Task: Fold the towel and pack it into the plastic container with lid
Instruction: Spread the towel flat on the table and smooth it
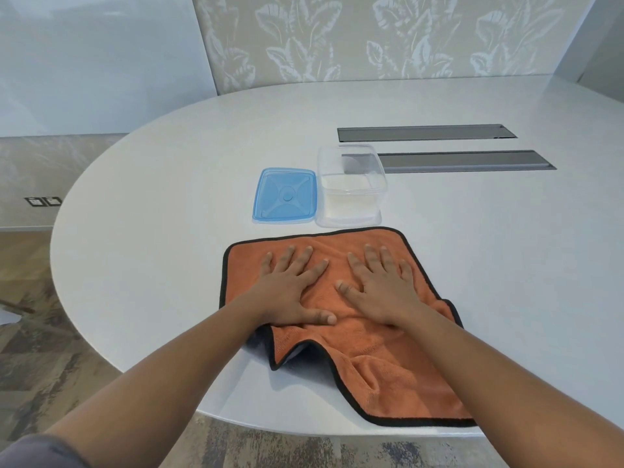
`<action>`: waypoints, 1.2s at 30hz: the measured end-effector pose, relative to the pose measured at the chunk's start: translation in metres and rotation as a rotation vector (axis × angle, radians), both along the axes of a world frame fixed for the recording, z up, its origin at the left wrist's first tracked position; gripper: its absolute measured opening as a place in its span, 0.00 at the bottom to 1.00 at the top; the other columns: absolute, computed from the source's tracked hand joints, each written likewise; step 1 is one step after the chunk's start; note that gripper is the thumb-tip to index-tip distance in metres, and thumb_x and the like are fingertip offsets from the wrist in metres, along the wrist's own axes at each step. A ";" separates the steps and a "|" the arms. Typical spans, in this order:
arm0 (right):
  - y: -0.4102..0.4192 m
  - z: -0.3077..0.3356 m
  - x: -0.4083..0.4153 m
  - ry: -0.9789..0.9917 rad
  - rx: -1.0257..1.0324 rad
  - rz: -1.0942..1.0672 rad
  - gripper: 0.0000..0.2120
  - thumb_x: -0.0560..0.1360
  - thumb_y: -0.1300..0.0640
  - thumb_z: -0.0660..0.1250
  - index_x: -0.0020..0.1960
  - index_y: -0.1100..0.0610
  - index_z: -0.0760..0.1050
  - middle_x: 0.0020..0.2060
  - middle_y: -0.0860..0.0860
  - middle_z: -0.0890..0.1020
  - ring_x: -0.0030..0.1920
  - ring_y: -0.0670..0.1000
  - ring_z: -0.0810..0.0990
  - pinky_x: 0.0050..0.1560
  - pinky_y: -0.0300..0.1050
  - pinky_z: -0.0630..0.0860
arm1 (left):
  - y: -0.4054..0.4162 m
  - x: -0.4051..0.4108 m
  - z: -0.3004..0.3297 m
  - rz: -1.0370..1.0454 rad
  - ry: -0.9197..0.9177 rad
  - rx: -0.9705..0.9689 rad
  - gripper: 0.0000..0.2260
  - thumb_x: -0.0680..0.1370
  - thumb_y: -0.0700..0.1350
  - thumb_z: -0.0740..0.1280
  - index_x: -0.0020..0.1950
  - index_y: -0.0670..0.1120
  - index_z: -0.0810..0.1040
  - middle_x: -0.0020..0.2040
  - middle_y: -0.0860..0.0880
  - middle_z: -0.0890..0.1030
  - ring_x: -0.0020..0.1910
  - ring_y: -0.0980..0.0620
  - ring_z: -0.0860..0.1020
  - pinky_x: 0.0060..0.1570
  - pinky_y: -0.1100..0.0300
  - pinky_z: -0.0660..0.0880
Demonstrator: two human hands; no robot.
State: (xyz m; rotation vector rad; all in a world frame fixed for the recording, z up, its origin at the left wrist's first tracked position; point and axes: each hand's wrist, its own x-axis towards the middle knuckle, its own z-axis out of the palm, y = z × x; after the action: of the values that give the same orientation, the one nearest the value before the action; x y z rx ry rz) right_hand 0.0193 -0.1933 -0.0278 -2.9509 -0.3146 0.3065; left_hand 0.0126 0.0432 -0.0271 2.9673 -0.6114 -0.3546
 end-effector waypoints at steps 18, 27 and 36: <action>0.009 0.010 0.005 0.088 0.050 -0.232 0.47 0.73 0.22 0.42 0.83 0.48 0.38 0.82 0.55 0.36 0.80 0.63 0.31 0.72 0.75 0.36 | 0.017 0.005 0.043 -0.024 0.136 -0.019 0.54 0.60 0.79 0.70 0.82 0.59 0.58 0.84 0.57 0.54 0.82 0.52 0.53 0.79 0.44 0.54; 0.029 0.011 -0.012 0.009 0.065 0.053 0.37 0.77 0.28 0.48 0.82 0.43 0.52 0.84 0.48 0.47 0.82 0.57 0.42 0.75 0.71 0.45 | 0.036 -0.038 0.087 -0.002 0.458 -0.164 0.29 0.54 0.63 0.83 0.50 0.65 0.75 0.48 0.65 0.78 0.46 0.61 0.77 0.41 0.64 0.71; 0.028 0.003 -0.013 0.047 0.061 0.054 0.38 0.77 0.27 0.48 0.82 0.41 0.47 0.83 0.47 0.42 0.82 0.56 0.37 0.74 0.71 0.39 | -0.004 -0.084 0.083 -0.152 0.342 0.184 0.36 0.57 0.70 0.78 0.57 0.61 0.65 0.68 0.55 0.63 0.66 0.51 0.62 0.70 0.45 0.59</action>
State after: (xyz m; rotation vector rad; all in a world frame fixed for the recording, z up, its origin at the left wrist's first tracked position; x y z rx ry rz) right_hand 0.0067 -0.1658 -0.0246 -2.8746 -0.3911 0.3654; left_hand -0.0710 0.0389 0.0556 2.9257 -0.7982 -0.9547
